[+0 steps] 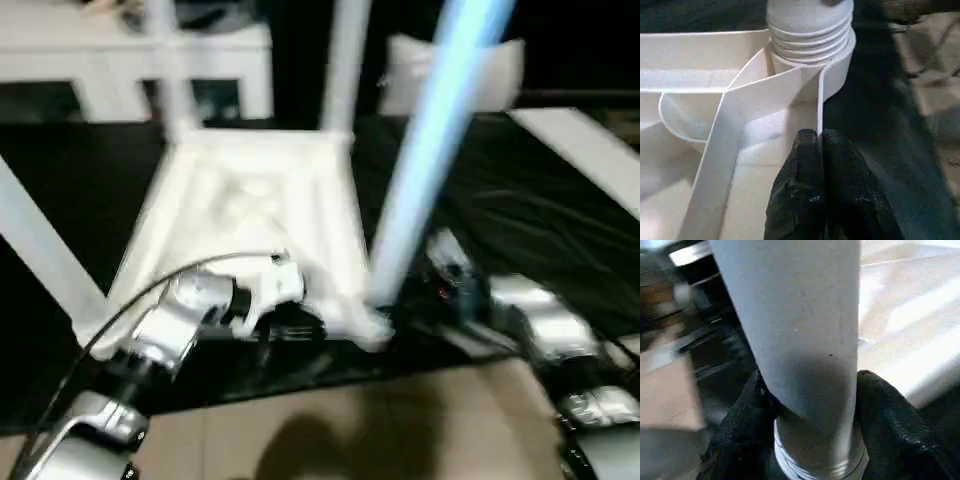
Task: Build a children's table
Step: Rotate leg to tighten
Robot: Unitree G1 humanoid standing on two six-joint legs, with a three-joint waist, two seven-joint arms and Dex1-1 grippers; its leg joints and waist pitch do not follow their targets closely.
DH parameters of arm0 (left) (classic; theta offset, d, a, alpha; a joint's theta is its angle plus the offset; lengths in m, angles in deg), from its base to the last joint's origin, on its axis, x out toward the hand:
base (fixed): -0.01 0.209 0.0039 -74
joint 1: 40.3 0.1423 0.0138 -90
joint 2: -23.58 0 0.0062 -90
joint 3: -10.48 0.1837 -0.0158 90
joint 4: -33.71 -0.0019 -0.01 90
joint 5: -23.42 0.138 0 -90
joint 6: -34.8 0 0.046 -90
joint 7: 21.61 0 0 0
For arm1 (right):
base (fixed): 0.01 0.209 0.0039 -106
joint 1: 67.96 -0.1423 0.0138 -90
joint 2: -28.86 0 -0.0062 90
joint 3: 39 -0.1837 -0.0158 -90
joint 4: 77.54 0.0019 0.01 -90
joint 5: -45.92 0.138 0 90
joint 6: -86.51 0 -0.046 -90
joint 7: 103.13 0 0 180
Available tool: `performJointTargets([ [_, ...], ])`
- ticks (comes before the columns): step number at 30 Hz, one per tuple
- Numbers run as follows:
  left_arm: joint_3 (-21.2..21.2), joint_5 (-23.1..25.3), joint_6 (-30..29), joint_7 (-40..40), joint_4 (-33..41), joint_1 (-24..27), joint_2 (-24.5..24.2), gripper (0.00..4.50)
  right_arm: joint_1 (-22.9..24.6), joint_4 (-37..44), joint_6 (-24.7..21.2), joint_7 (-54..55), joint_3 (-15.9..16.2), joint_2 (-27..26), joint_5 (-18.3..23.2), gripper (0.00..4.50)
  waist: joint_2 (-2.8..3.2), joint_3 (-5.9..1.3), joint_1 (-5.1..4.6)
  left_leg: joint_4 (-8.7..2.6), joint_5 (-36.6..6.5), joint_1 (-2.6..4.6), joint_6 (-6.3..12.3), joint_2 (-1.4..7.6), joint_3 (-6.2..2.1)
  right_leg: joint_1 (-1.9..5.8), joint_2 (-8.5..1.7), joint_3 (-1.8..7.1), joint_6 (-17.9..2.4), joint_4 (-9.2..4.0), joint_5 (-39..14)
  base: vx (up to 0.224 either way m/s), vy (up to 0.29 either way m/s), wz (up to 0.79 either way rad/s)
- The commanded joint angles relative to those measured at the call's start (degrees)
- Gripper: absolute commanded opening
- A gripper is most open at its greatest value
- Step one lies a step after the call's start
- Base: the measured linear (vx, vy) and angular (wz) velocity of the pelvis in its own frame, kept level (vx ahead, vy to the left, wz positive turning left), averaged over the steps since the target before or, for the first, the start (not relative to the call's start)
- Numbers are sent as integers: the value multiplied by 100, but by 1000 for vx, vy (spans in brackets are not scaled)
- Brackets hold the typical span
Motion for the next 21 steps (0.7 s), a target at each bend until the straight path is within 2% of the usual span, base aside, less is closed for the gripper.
performJointTargets([
  [1, 246, -189, -157, -24, 302, -18, 414, 0, -106, -787, -301, 1345, -192, -75, -302, 200, 21, -272, -39, -464, -2096, -13, -50, 228, -149, 299, -392, 261, -339, -644, -3375, 0, 0, 0],
  [2, 186, -154, -390, 260, 291, -52, 565, 0, -241, -1046, -360, 1794, -311, -154, -279, 199, 20, -270, -113, -469, -2207, -17, -72, 233, -164, 287, -383, 252, -380, -634, -3290, 0, 0, 0],
  [3, 116, -134, -607, 545, 265, -99, 730, 0, -230, -1042, -477, 2323, -393, -273, -291, 199, 50, -256, -156, -473, -2289, 9, -91, 234, -168, 268, -371, 239, -404, -644, -3293, 0, 0, 0],
  [4, -3, -123, -878, 989, 216, -180, 988, 0, 97, -501, -718, 3099, -472, -519, -379, 199, 33, -222, -215, -456, -2413, 58, -97, 207, -152, 231, -345, 210, -324, -726, -3428, 0, 0, 0],
  [5, -14, -123, -898, 1027, 212, -188, 1011, 0, 128, -435, -745, 3147, -481, -544, -381, 199, 31, -214, -236, -450, -2454, 84, -103, 189, -153, 225, -346, 190, -267, -754, -3510, 0, 0, 0],
  [6, -67, -128, -996, 1211, 188, -226, 1123, 0, 289, -54, -913, 3352, -533, -685, -371, 199, 25, -237, -292, -446, -2585, 67, -71, 176, -182, 277, -363, 126, -139, -781, -3677, 0, 0, 0],
  [7, -114, -130, -1064, 1381, 168, -257, 1230, 0, 408, 319, -1086, 3529, -590, -832, -354, 199, 41, -229, -289, -451, -2634, 91, -49, 179, -173, 264, -353, 112, -70, -835, -3734, 0, 0, 0],
  [9, -248, -65, -1208, 1849, 112, -340, 1489, 0, 373, 706, -1068, 3756, -593, -1157, -394, 199, 43, -267, -299, -461, -2579, 91, -25, 194, -178, 268, -372, 104, -94, -823, -3492, 0, 0, 0],
  [10, -248, -65, -1208, 1849, 112, -340, 1489, 0, 373, 706, -1068, 3756, -593, -1157, -394, 199, 31, -274, -306, -467, -2565, 82, 0, 202, -176, 278, -374, 93, -92, -824, -3398, 0, 0, 0],
  [11, -278, -42, -1233, 1967, 94, -365, 1553, 0, 328, 761, -1012, 3773, -565, -1241, -404, 234, 42, -276, -296, -471, -2556, 86, 8, 206, -174, 276, -380, 94, -103, -823, -3344, 0, 0, 0],
  [12, -291, -22, -1253, 2029, 106, -374, 1582, 0, 294, 859, -1001, 3830, -539, -1297, -389, 268, 44, -280, -287, -489, -2491, 71, 38, 218, -163, 264, -387, 135, -188, -800, -3120, 0, 0, 0],
  [15, -266, 45, -1203, 1996, 143, -366, 1509, 0, 402, 1341, -1135, 3851, -488, -1288, -291, 276, 36, -291, -258, -497, -2289, 59, 81, 213, -131, 262, -387, 194, -321, -759, -2878, 0, 0, 0],
  [17, -241, 67, -1080, 1891, 160, -344, 1388, 0, 599, 1907, -1302, 3779, -466, -1180, -238, 311, 20, -308, -171, -509, -1948, 49, 136, 219, -98, 271, -388, 263, -407, -712, -2545, 0, 0, 0],
  [18, -227, 67, -1013, 1836, 168, -332, 1335, 0, 669, 2088, -1374, 3754, -502, -1135, -237, 311, 29, -324, -130, -519, -1710, 33, 161, 236, -89, 280, -387, 299, -509, -652, -2248, 0, 0, 0],
  [21, -165, 66, -878, 1662, 178, -301, 1190, 0, 766, 2348, -1415, 3559, -555, -957, -221, 345, -14, -372, -45, -498, -1184, -39, 229, 227, -60, 316, -373, 350, -664, -536, -1730, 0, 0, 0],
])
